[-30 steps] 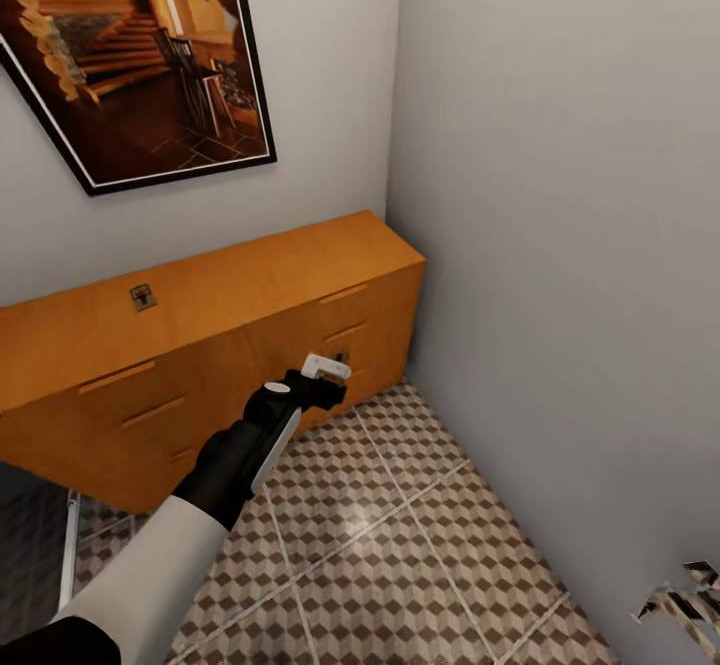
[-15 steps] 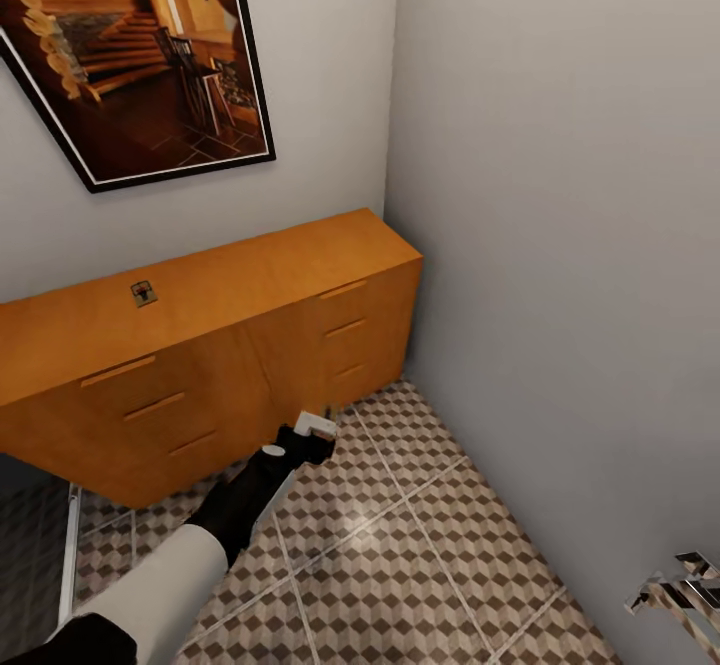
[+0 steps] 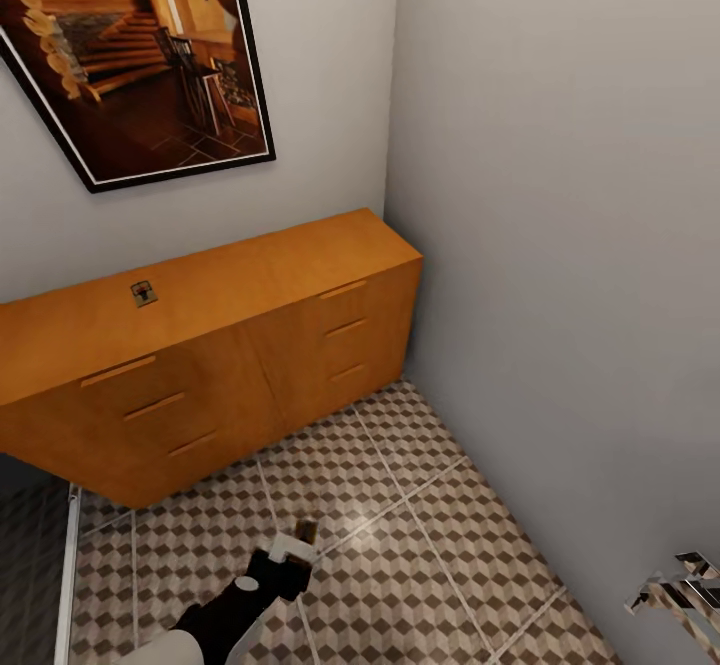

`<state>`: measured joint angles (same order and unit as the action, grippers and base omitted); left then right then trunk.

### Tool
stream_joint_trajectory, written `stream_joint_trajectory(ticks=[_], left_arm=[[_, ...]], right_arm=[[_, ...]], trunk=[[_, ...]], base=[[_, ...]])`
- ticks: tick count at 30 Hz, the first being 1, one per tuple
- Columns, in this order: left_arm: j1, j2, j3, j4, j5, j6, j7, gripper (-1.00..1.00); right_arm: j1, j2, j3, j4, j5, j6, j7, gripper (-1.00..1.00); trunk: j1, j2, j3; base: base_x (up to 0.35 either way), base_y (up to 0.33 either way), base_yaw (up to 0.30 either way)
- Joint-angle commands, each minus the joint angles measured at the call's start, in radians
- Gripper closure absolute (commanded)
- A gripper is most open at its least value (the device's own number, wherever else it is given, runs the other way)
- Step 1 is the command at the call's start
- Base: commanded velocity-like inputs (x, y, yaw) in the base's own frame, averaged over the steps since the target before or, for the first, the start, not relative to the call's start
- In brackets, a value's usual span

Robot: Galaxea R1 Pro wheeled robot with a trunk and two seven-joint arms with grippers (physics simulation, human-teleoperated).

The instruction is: Take the four mousetraps from the cabinet in the bathroom and place them on the bathroom floor. Make sure all four end up on the same floor surface, and ensure that at least two of them are either under or directly next to the same bathroom sink.

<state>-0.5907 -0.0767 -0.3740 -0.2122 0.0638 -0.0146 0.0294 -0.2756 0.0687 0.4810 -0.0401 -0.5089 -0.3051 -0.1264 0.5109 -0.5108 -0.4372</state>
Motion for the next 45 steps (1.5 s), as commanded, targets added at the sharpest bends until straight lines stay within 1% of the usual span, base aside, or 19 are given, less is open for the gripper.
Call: stream_joint_trajectory(ticks=[1,3,4,5,6,7,8,9,10,12,13,17,20,22,28,30,34,37,45], left_arm=[[0.026,0.004,-0.007,0.004,0.005,-0.018,0.004,1.00],[0.050,0.008,-0.007,0.010,0.005,-0.051,0.004,1.00],[0.072,0.013,-0.007,0.022,0.006,-0.119,0.005,1.00],[0.082,0.015,-0.007,0.033,0.007,-0.168,0.005,1.00],[0.099,0.019,-0.007,0.072,0.008,-0.286,0.007,1.00],[0.105,0.020,-0.007,0.099,0.008,-0.349,0.008,1.00],[0.114,0.021,-0.006,0.163,0.009,-0.471,0.011,1.00],[0.117,0.021,-0.006,0.191,0.010,-0.523,0.013,1.00],[0.123,0.023,-0.005,0.227,0.011,-0.602,0.019,1.00],[0.129,0.026,-0.005,0.248,0.012,-0.653,0.025,1.00],[0.142,0.029,-0.005,0.263,0.012,-0.687,0.032,1.00],[0.190,0.036,-0.004,0.282,0.013,-0.741,0.055,1.00],[0.229,0.041,-0.004,0.287,0.013,-0.773,0.071,1.00],[0.245,0.044,-0.003,0.288,0.013,-0.801,0.076,1.00],[0.277,0.056,-0.003,0.289,0.015,-0.841,0.088,1.00],[0.287,0.059,-0.003,0.289,0.024,-0.847,0.097,1.00],[0.297,0.064,-0.003,0.289,0.073,-0.849,0.110,1.00],[0.299,0.065,-0.003,0.289,0.102,-0.849,0.112,1.00],[0.301,0.065,-0.003,0.289,0.120,-0.848,0.114,1.00]], right_arm=[[0.000,-0.004,0.009,-0.001,-0.006,-0.011,-0.004,-1.00],[0.000,-0.008,0.010,-0.003,-0.004,-0.020,-0.004,-1.00],[0.000,-0.012,0.010,-0.006,0.000,-0.031,-0.004,-1.00],[0.000,-0.013,0.010,-0.010,0.002,-0.036,-0.004,-1.00],[0.000,-0.018,0.010,-0.018,0.009,-0.043,-0.005,-1.00],[0.000,-0.021,0.010,-0.022,0.012,-0.046,-0.005,-1.00],[0.000,-0.031,0.010,-0.035,0.016,-0.050,-0.006,-1.00],[0.000,-0.037,0.010,-0.043,0.017,-0.051,-0.006,-1.00],[0.000,-0.049,0.010,-0.063,0.020,-0.053,-0.007,-1.00],[0.000,-0.062,0.010,-0.088,0.021,-0.052,-0.007,-1.00],[0.000,-0.074,0.010,-0.115,0.022,-0.051,-0.008,-1.00],[0.000,-0.115,0.009,-0.181,0.024,-0.040,-0.011,-1.00],[-0.002,-0.136,0.009,-0.211,0.024,-0.003,-0.012,-1.00],[-0.003,-0.141,0.008,-0.219,0.024,0.024,-0.013,-1.00],[-0.005,-0.146,0.008,-0.262,0.027,0.054,-0.014,-1.00],[-0.006,-0.146,0.008,-0.272,0.034,0.058,-0.014,-1.00],[-0.005,-0.148,0.008,-0.280,0.050,0.050,-0.014,-1.00],[-0.005,-0.147,0.009,-0.280,0.054,0.018,-0.013,-1.00],[-0.005,-0.147,0.009,-0.266,0.055,-0.022,-0.012,-1.00]], trunk=[[0.000,-0.001,-0.001],[0.000,-0.001,-0.001],[0.000,-0.001,-0.001],[0.000,-0.001,-0.001],[0.000,-0.001,-0.001],[0.000,-0.001,-0.001],[0.000,-0.001,-0.001],[0.000,-0.001,-0.001],[0.000,-0.001,-0.001],[0.000,-0.001,-0.001],[0.000,-0.001,-0.001],[0.000,-0.001,-0.001],[0.000,-0.001,-0.001],[0.000,-0.001,-0.001],[0.000,-0.001,-0.001],[0.000,-0.001,-0.001],[0.000,-0.001,-0.001],[0.000,-0.001,-0.001],[0.000,-0.001,-0.001]], base=[[0.000,0.000,0.000],[0.000,0.000,0.000],[0.000,0.000,0.000],[0.000,0.000,0.000],[0.000,0.000,0.000],[0.000,0.000,0.000],[0.000,0.000,0.000],[0.000,0.000,0.000],[0.000,0.000,0.000],[0.000,0.000,0.000],[0.014,0.000,0.000],[0.043,0.000,0.000],[0.040,0.000,0.000],[0.017,0.000,0.000],[0.006,0.000,0.000],[0.001,0.000,0.000],[0.000,0.000,0.000],[0.000,0.000,0.000],[0.000,0.000,0.032]])
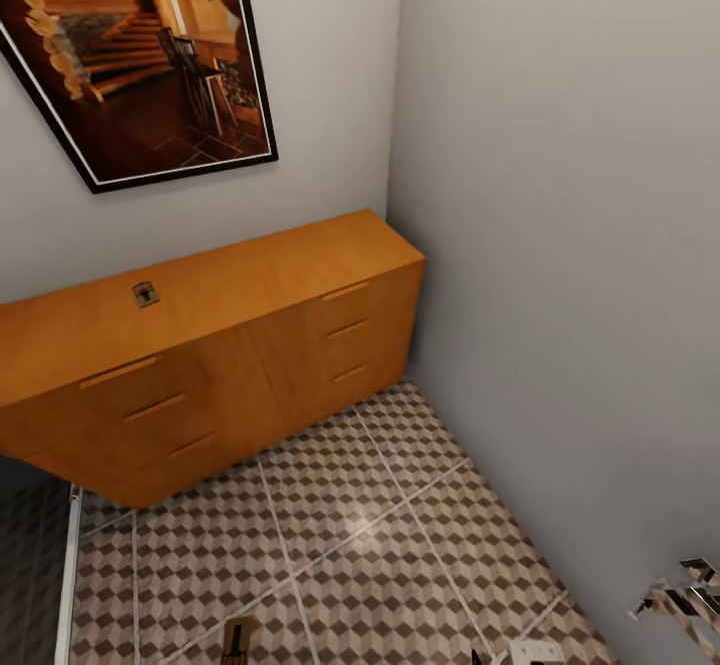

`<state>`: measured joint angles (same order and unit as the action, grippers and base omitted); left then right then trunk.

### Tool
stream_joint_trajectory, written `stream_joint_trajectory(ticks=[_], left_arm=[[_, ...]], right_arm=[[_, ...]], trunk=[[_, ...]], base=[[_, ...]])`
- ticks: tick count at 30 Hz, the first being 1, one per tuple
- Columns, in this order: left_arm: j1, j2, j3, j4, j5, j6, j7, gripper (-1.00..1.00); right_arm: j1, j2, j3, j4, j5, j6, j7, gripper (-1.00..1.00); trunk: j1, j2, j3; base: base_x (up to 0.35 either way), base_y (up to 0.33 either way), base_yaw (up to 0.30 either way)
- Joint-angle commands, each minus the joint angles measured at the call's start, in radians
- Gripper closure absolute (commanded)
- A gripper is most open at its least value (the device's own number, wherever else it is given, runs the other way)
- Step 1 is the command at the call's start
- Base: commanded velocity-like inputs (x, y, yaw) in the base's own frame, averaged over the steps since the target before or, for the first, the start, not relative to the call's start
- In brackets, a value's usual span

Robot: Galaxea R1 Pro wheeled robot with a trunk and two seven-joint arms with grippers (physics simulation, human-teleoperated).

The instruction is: Take the four mousetraps from the cabinet in the bathroom and place them on the bathroom floor. Make sure all four end up on the same floor surface, and ensure that at least two of them are either under or directly next to the same bathroom sink.

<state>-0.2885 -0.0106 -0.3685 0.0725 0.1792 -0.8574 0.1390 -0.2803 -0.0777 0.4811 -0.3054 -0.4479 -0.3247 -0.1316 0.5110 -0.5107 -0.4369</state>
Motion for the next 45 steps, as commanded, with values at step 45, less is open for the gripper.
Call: stream_joint_trajectory(ticks=[45], left_arm=[[-0.001,-0.004,-0.009,0.005,0.008,-0.002,0.005,1.00]], right_arm=[[0.000,0.001,0.008,0.002,-0.005,-0.008,-0.008,-1.00]], trunk=[[0.000,-0.001,-0.001]], base=[[0.000,0.000,0.281]])
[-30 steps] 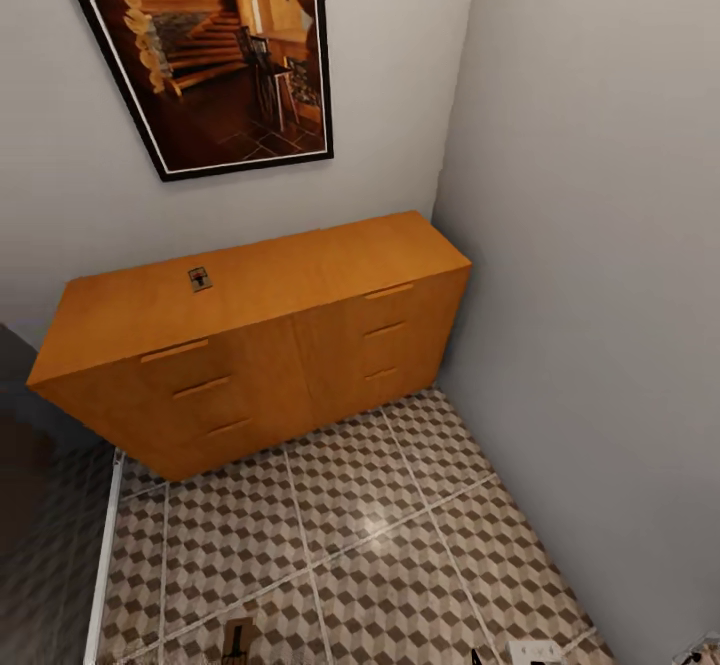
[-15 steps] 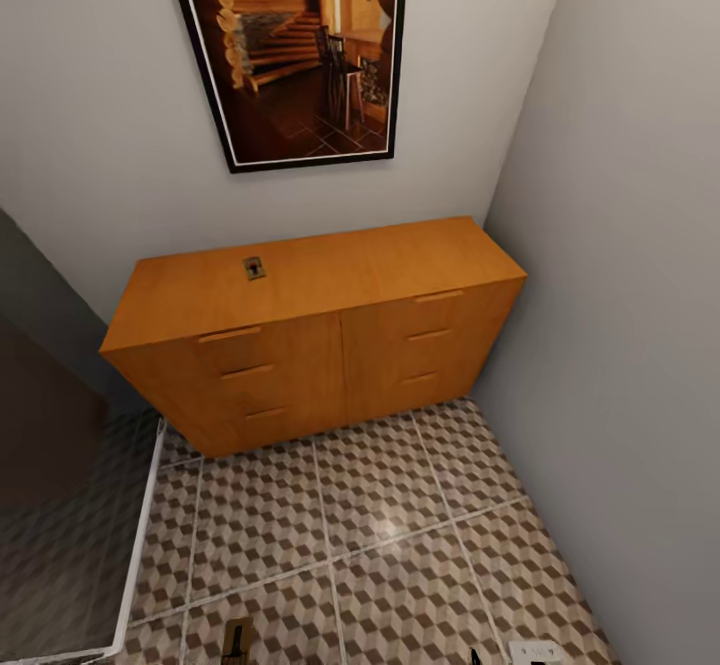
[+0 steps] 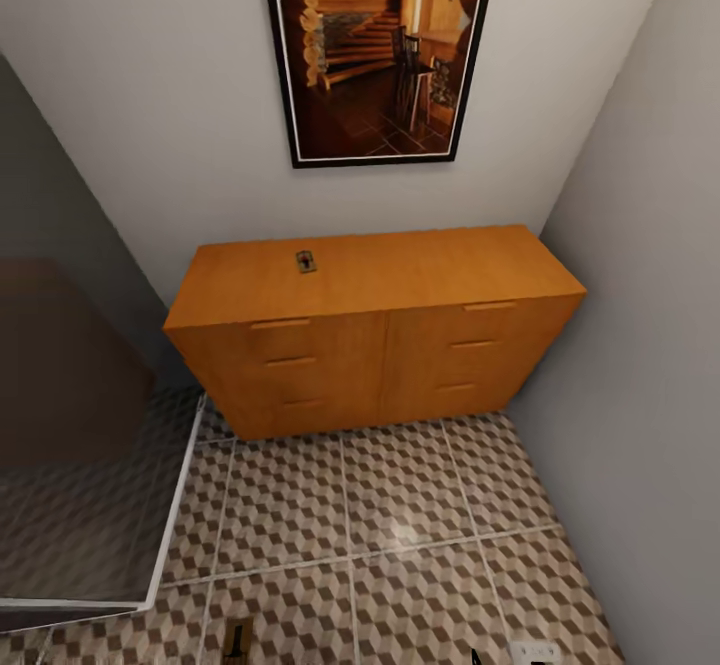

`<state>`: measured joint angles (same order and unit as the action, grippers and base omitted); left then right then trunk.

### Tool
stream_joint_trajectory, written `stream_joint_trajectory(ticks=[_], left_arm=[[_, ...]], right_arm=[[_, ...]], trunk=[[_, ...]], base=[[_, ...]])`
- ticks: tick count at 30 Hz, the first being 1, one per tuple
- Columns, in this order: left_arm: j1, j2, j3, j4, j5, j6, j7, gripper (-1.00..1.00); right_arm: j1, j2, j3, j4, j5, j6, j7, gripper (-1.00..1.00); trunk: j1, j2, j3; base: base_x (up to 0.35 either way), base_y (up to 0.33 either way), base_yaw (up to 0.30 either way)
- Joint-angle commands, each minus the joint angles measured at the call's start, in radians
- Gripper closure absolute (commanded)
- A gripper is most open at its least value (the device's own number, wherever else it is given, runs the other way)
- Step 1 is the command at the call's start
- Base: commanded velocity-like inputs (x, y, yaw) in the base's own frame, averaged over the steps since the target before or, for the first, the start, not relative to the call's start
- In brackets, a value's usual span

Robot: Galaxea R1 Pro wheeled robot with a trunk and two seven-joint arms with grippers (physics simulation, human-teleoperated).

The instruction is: Take the four mousetraps from the cabinet in the bathroom and place them on the bathroom floor. Make sure all four end up on the same floor surface, and ensure that at least two of them are either under or directly next to the same bathroom sink.

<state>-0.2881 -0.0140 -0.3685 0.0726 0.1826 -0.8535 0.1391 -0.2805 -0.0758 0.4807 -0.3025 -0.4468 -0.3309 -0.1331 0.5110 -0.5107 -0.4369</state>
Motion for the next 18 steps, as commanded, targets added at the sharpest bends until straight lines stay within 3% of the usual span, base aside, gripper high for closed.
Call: stream_joint_trajectory(ticks=[1,18], left_arm=[[-0.002,-0.001,-0.009,0.004,0.004,-0.006,0.004,1.00],[-0.002,-0.003,-0.009,0.005,0.004,-0.005,0.004,1.00]], right_arm=[[0.000,-0.001,0.009,-0.001,-0.006,-0.002,-0.006,-1.00],[0.000,-0.001,0.009,0.000,-0.006,-0.002,-0.006,-1.00]], trunk=[[0.000,-0.001,-0.001],[0.000,-0.001,-0.001]], base=[[0.000,0.000,0.289],[0.000,0.000,0.289]])
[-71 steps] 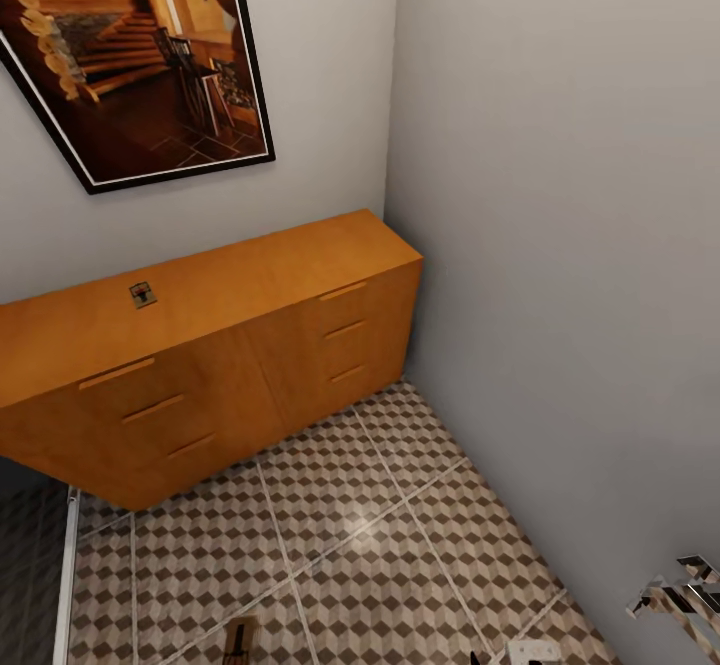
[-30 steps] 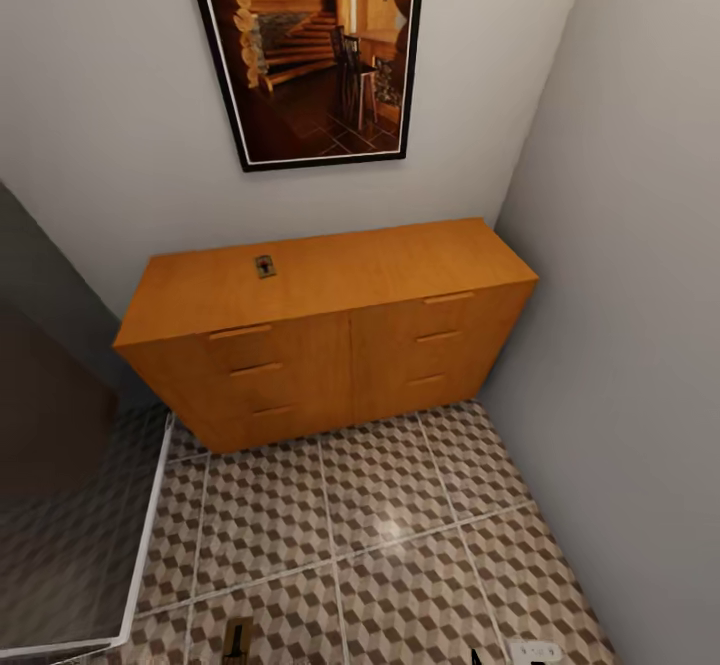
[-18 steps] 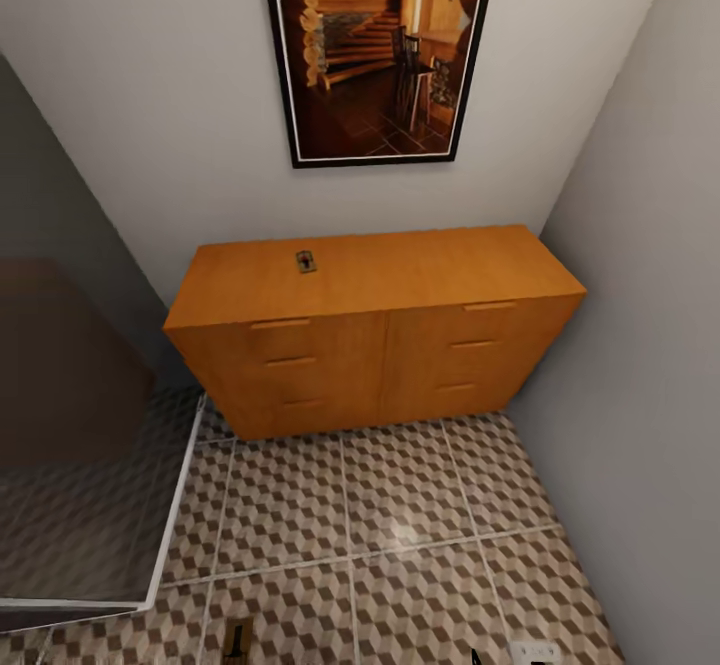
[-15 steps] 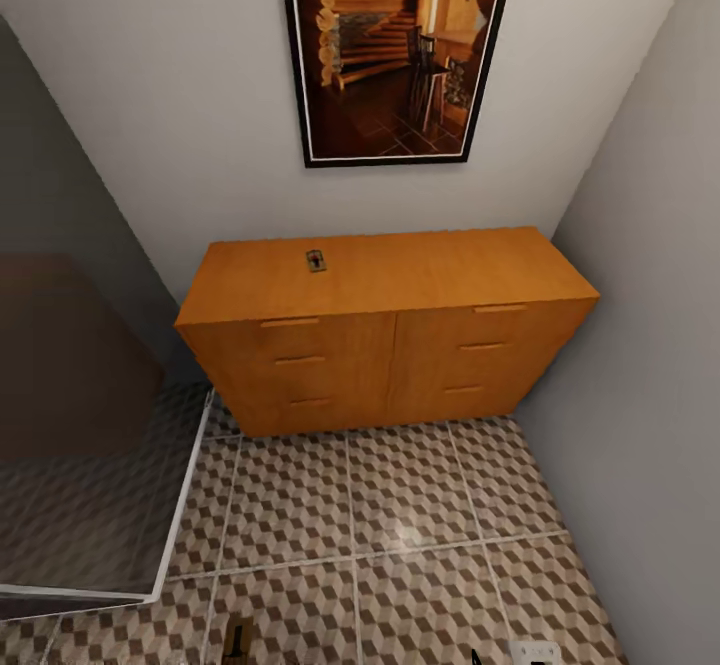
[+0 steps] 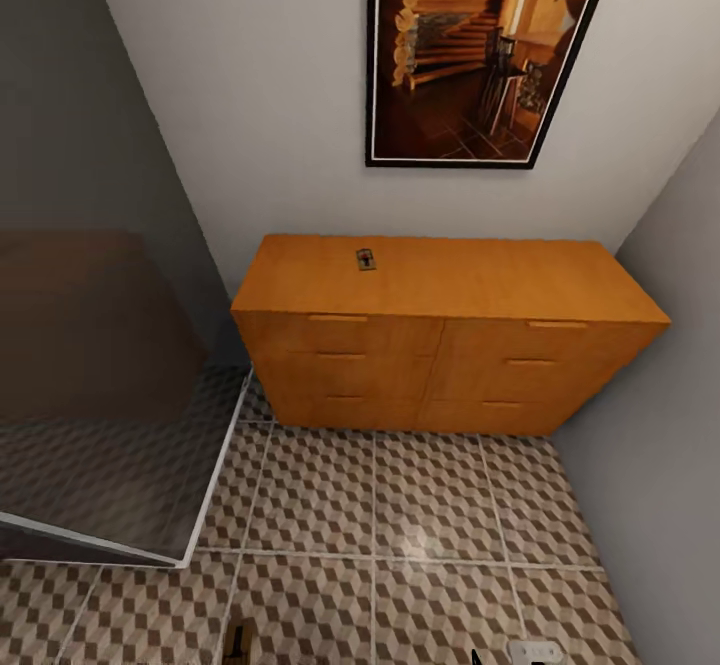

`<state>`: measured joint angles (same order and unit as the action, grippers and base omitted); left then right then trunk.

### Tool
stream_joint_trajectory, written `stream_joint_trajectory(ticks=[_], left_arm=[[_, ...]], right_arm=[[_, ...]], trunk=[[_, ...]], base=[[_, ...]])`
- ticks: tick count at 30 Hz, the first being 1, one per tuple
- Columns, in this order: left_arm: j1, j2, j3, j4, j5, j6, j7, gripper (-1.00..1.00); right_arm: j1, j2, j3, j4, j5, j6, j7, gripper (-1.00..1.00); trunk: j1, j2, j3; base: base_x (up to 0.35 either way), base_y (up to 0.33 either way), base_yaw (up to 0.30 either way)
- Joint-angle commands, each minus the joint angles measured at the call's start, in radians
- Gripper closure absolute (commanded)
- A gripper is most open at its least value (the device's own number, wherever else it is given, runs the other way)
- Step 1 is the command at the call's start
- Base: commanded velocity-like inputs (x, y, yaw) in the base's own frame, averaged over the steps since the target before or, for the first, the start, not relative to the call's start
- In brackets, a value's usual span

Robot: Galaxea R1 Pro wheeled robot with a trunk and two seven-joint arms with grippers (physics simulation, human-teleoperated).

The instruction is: Take the four mousetraps from the cabinet in the bathroom and place them on the bathroom floor. Make sure all four end up on the same floor surface, and ensure that at least two of them are either under or directly next to the same bathroom sink.

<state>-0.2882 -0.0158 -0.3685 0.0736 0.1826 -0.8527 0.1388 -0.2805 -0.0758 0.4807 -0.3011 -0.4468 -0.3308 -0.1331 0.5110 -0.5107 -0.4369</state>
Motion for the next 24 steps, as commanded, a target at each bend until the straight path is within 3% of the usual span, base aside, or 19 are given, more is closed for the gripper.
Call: stream_joint_trajectory(ticks=[1,6,16,21,24], left_arm=[[-0.002,-0.001,-0.009,0.004,0.005,-0.005,0.005,1.00],[-0.002,-0.001,-0.009,0.004,0.005,-0.005,0.005,1.00],[-0.002,-0.004,-0.009,0.004,0.005,-0.005,0.004,1.00],[-0.002,-0.004,-0.009,0.004,0.004,-0.004,0.004,1.00],[-0.002,-0.004,-0.009,0.005,0.004,-0.003,0.004,1.00]], right_arm=[[0.000,-0.001,0.009,-0.001,-0.006,-0.002,-0.007,-1.00],[0.000,-0.001,0.009,-0.001,-0.006,-0.002,-0.007,-1.00],[0.000,0.006,0.009,-0.035,-0.003,-0.001,-0.009,-1.00],[0.000,0.008,0.009,-0.187,0.042,0.019,-0.079,-1.00],[0.000,0.008,0.008,-0.298,0.087,0.104,-0.175,-1.00]], trunk=[[0.000,-0.001,-0.001],[0.000,-0.001,-0.001],[0.000,-0.001,-0.001],[0.000,-0.001,-0.001],[0.000,-0.001,-0.001]], base=[[0.000,0.000,0.289],[0.000,0.000,0.230],[0.000,0.000,0.036],[0.000,0.000,0.002],[0.000,0.000,0.000]])
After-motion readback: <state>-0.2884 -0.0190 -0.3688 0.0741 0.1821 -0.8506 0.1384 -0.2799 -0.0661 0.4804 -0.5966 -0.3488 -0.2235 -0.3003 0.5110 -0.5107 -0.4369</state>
